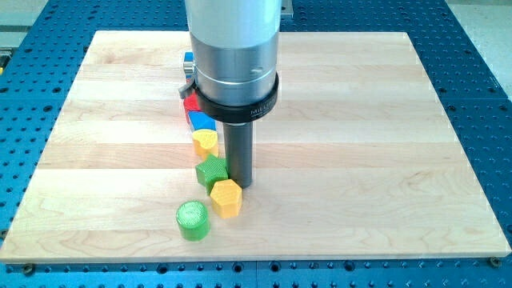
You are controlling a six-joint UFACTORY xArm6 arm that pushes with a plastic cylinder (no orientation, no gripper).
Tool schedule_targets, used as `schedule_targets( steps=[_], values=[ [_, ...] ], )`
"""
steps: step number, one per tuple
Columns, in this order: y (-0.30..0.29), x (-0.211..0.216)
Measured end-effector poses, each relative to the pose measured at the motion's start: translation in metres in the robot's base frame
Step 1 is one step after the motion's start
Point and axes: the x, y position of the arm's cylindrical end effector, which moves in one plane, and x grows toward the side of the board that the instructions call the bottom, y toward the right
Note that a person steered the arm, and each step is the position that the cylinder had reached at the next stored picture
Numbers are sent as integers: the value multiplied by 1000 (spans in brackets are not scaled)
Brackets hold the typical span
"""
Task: Adjust the green blocks and the hexagon in a vertical line
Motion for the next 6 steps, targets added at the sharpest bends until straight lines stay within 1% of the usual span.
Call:
schedule_targets(
  steps=[1, 2, 3, 4, 5, 6],
  values=[
    [15, 3],
    [44, 45],
    [-14, 58],
    [-24, 44],
    [14, 50],
    [8, 83]
  ],
)
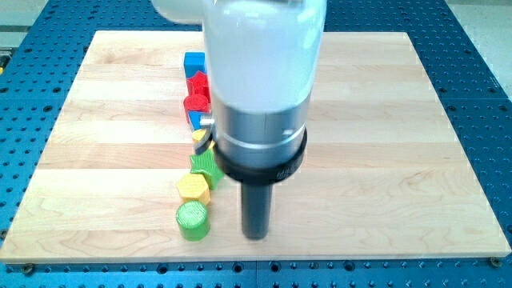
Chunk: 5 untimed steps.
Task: Adjust the green blocks and the hexagon in a vertical line
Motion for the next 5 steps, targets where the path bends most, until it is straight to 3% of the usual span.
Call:
schedule_targets(
  steps=[2, 3, 4, 5],
  values=[
    [-117, 11],
    [-122, -5],
    [-70, -5],
    [-125, -9]
  ],
)
